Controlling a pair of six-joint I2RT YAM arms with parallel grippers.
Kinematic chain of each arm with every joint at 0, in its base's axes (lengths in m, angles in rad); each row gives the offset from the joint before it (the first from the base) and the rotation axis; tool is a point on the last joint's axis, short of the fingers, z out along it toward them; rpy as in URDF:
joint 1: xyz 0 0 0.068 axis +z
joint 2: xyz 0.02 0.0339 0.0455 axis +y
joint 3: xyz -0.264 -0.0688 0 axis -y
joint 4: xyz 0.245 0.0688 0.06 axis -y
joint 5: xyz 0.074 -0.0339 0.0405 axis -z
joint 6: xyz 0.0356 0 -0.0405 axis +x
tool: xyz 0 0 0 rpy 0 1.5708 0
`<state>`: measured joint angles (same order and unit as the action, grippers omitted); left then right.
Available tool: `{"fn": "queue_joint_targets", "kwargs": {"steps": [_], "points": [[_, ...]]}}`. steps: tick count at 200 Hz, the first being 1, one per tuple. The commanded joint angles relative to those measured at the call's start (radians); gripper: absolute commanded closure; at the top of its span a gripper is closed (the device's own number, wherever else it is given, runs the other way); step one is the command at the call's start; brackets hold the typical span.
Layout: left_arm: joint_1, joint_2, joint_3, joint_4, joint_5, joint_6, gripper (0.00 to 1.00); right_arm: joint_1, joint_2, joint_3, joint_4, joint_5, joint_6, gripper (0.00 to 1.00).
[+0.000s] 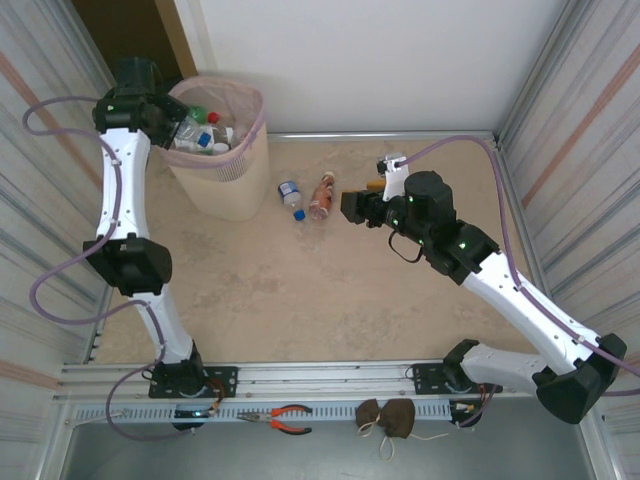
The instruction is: Put the plastic bottles in the bin
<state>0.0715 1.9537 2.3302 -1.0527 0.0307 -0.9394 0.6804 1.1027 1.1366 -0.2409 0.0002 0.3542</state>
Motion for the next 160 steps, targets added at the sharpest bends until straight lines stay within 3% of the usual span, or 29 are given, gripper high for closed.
{"fn": "queue_joint_targets", "kwargs": {"steps": [1, 24, 54, 134, 160], "points": [[0.016, -0.007, 0.028, -0.074, 0.032, -0.032, 0.38, -0.005, -0.012, 0.009, -0.019, 0.013, -0.011, 0.30], [0.022, -0.015, 0.034, -0.073, 0.036, -0.033, 0.29, -0.005, -0.016, 0.010, -0.021, 0.017, -0.011, 0.31], [0.022, -0.033, 0.051, -0.066, 0.042, -0.028, 0.26, -0.005, -0.021, 0.011, -0.022, 0.018, -0.011, 0.31], [0.021, -0.061, 0.060, 0.043, 0.143, 0.069, 0.32, 0.000, -0.028, 0.009, -0.026, 0.024, -0.008, 0.31], [0.021, -0.049, 0.066, 0.063, 0.130, 0.105, 0.33, 0.002, -0.031, 0.009, -0.028, 0.024, -0.006, 0.31]]}}
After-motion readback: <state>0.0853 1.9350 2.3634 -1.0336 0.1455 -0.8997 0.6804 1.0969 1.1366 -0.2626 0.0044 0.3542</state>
